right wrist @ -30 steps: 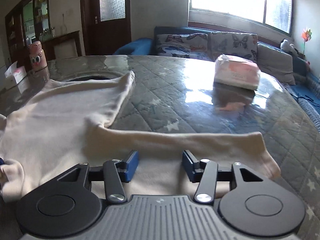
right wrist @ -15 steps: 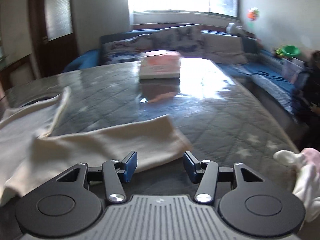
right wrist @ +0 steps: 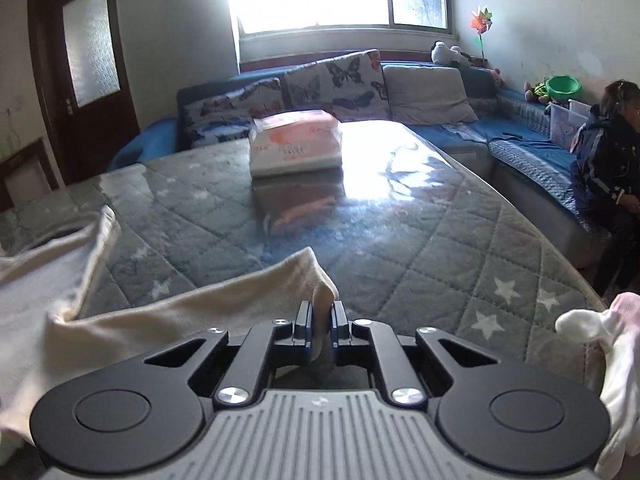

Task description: Fold clothes

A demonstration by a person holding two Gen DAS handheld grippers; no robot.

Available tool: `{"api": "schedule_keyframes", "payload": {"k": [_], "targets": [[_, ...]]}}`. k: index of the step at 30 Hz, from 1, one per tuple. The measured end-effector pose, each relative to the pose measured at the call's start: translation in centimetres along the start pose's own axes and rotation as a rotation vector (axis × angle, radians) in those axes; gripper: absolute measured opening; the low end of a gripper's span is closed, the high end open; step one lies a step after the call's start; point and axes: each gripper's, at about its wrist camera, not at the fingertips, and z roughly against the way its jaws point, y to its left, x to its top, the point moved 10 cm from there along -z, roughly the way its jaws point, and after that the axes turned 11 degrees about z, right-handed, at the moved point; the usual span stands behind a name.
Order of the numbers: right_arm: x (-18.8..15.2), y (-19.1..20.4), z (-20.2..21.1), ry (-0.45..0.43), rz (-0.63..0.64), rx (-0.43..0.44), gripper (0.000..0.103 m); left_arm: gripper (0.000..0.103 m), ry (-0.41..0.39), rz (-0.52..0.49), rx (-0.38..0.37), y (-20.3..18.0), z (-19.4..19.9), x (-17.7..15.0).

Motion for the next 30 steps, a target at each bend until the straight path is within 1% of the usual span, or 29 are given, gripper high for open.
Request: {"api": "schedule_keyframes", "payload": {"k": [2, 5, 8, 13, 15, 18, 21, 24, 30], "targets": [[0.8, 0.1, 0.4, -0.017, -0.01, 0.018, 0.007, 0.048, 0.012, -0.01, -0.007, -0.5, -0.5, -0.3], [2.7, 0.9, 1.8, -0.061, -0.034, 0.073, 0.007, 0.048, 0.022, -0.021, 0.001, -0.8, -1.2, -0.7], [5.5, 2.7, 4.3, -0.13, -0.017, 0.136, 0.007, 0.05, 0.013, -0.015, 0.001, -0.8, -1.1, -0.7], [9.7, 7.8, 8.3, -0.221, 0.069, 0.26, 0.007, 0.054, -0.037, 0.042, -0.003, 0.6, 1.3, -0.2], [10.7, 9.8, 9.2, -0.24, 0.1, 0.301, 0.007, 0.055, -0.059, 0.072, 0.021, 2.2, 2.9, -0.4], [11.7, 14.6, 10.6, -0.263, 0.167, 0.39, 0.007, 0.055, -0.091, 0.118, 0.065, 4.9, 5.2, -0.9], [11.6, 18.6, 11.0, -0.258, 0.22, 0.462, 0.007, 0.056, -0.123, 0.163, 0.108, 7.6, 7.6, -1.3], [10.3, 23.8, 10.7, -0.225, 0.286, 0.542, 0.007, 0.057, -0.153, 0.216, 0.159, 10.5, 9.8, -1.9], [5.8, 31.9, 9.6, -0.117, 0.386, 0.641, 0.007, 0.058, -0.188, 0.308, 0.237, 15.1, 13.0, -3.4]]}}
